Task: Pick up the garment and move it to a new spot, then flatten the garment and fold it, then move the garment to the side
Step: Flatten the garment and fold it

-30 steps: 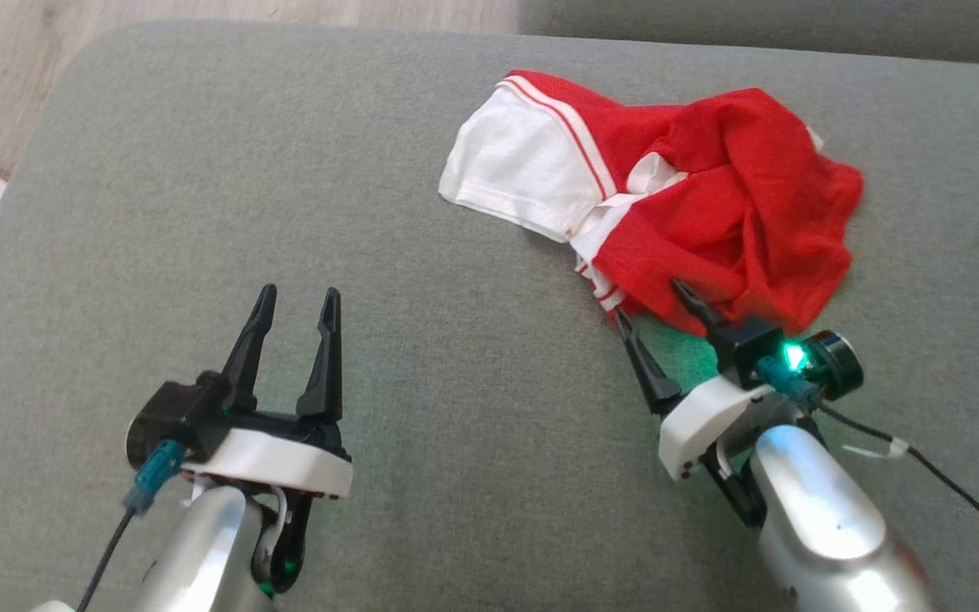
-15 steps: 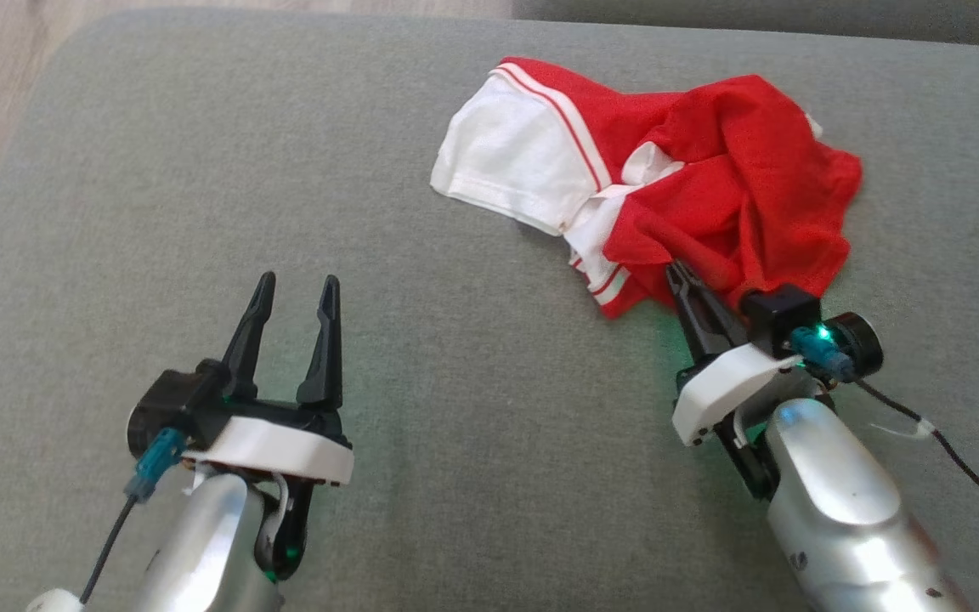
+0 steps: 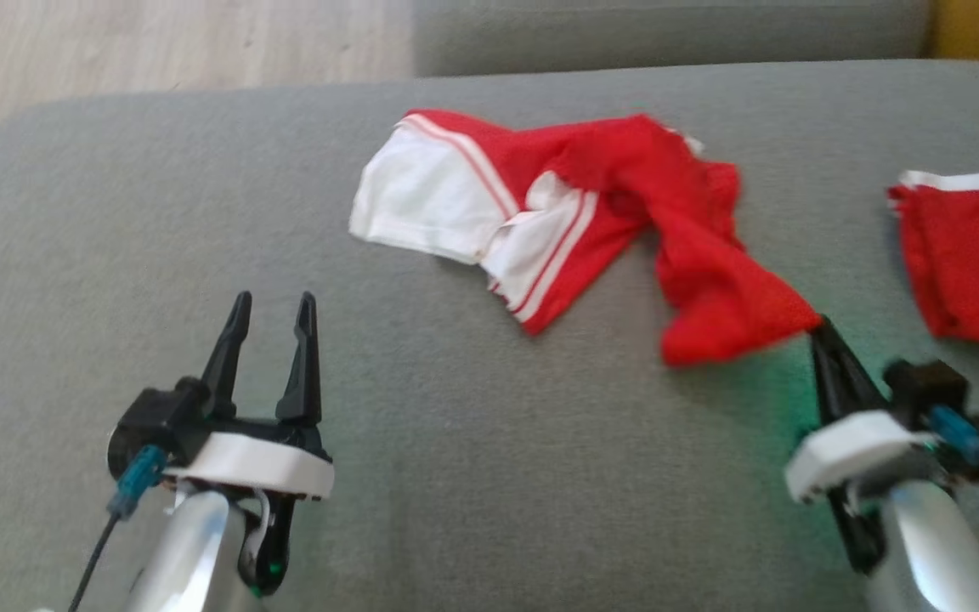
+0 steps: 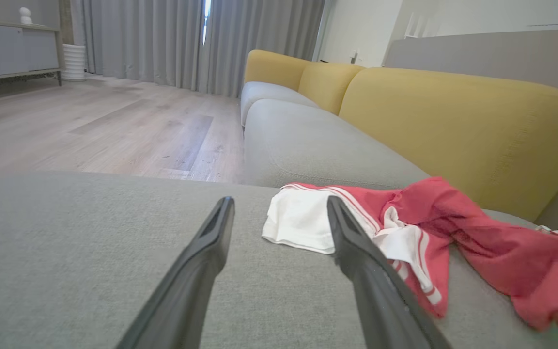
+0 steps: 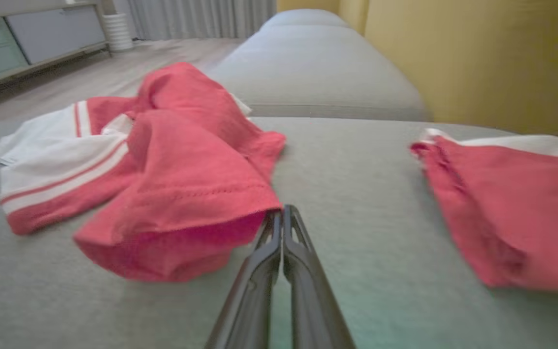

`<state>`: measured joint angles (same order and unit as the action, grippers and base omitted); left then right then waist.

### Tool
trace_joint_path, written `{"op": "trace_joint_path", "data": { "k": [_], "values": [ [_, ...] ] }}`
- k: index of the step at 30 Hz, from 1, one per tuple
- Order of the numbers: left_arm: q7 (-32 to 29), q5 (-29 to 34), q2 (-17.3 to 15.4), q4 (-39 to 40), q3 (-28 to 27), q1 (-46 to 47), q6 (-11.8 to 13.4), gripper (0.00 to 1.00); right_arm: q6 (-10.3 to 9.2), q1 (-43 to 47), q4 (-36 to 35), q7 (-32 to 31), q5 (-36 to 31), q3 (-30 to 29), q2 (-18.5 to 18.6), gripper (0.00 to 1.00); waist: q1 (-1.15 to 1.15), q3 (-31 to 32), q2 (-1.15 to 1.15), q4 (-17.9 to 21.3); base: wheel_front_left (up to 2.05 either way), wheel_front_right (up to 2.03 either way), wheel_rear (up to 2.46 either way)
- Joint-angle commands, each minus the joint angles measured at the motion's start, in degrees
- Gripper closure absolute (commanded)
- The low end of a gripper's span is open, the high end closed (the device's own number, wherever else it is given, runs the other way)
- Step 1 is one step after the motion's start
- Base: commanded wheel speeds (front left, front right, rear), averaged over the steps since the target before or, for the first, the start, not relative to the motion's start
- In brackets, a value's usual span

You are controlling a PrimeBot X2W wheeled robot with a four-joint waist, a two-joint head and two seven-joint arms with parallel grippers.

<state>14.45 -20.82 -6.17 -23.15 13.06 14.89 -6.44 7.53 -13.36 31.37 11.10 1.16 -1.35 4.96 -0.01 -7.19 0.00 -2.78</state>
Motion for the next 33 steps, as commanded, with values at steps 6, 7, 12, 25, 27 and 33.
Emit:
{"op": "trace_joint_path", "data": {
  "k": [6, 7, 12, 25, 27, 33],
  "values": [
    [0.55, 1.01, 0.18, 1.88, -2.25, 0.46, -0.37, 0.00, -0.04, 3.65, -7.99, -4.99, -1.60, -4.51, 2.10, 1.00, 0.01, 2.48, 0.00, 3.48, 0.00, 0.00, 0.00],
    [0.55, 1.09, 0.28, 1.87, -2.28, 0.37, -0.40, 0.00, -0.04, 3.88, -8.76, -5.67, -2.11, -5.81, 2.07, 1.00, 0.01, 2.63, 0.00, 3.70, 0.00, 0.00, 0.00],
    [0.55, 1.37, 0.76, 1.76, -2.34, 0.10, -0.53, 0.00, -0.04, 3.63, -11.86, -7.23, -6.80, -10.62, 0.89, 0.00, 0.01, 3.16, 0.00, 4.19, 0.00, 0.00, 0.00],
    [0.55, 1.67, 1.07, 2.38, -2.88, -0.06, -0.83, 0.00, -0.04, 4.25, -23.27, 0.84, -0.14, -1.05, -2.01, 0.00, 0.01, 3.49, 0.00, 3.97, 0.00, 0.00, 0.00],
    [0.55, 1.70, 1.08, 2.47, -2.89, -0.13, -0.84, 0.00, -0.04, 4.69, -23.85, 1.11, 0.84, 0.64, -2.03, 0.00, 0.01, 3.59, 0.00, 3.93, 0.00, 0.00, 0.00],
    [0.55, 1.84, 1.19, 3.01, -2.66, -0.39, -0.92, 0.00, -0.04, 7.56, -23.21, 1.51, 4.32, 7.09, -2.06, 0.00, 0.01, 3.76, 0.00, 3.07, 0.00, 0.00, 0.00]
  ]
}}
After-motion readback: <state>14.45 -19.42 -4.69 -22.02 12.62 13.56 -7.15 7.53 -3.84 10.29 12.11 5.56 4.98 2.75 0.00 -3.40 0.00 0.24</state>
